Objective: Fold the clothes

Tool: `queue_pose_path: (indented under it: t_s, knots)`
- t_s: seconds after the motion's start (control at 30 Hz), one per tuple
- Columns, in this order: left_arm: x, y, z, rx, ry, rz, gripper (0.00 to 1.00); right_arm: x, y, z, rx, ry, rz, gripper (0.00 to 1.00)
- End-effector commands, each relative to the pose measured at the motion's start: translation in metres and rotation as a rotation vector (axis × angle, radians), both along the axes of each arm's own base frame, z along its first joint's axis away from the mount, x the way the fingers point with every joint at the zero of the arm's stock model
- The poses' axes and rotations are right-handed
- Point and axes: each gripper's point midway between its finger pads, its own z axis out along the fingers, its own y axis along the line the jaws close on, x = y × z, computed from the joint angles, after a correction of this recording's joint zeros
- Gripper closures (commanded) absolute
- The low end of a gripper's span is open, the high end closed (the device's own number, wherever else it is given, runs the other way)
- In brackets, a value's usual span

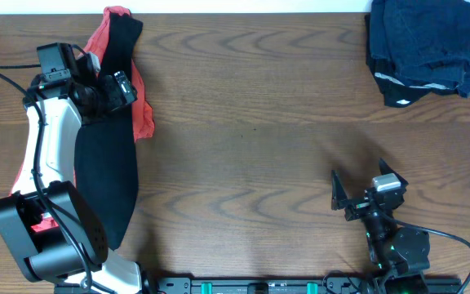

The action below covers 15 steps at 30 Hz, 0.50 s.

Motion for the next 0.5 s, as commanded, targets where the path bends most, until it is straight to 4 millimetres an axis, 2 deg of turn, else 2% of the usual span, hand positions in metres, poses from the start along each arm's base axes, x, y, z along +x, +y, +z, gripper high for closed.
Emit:
queue_pose_path:
  t_s: [0.0, 0.23, 0.47]
  knots:
    - [-0.002, 0.0, -0.007, 0.007, 0.018, -0.006, 0.02, 0.001, -0.006, 0.001, 0.014, -0.005, -0.027, 0.01]
    - [-0.002, 0.0, -0.007, 0.007, 0.018, -0.006, 0.02, 0.003, -0.019, 0.001, 0.014, -0.006, -0.081, 0.01]
    - [-0.002, 0.0, -0.007, 0.007, 0.018, -0.006, 0.02, 0.003, -0.019, 0.001, 0.014, -0.005, -0.081, 0.01]
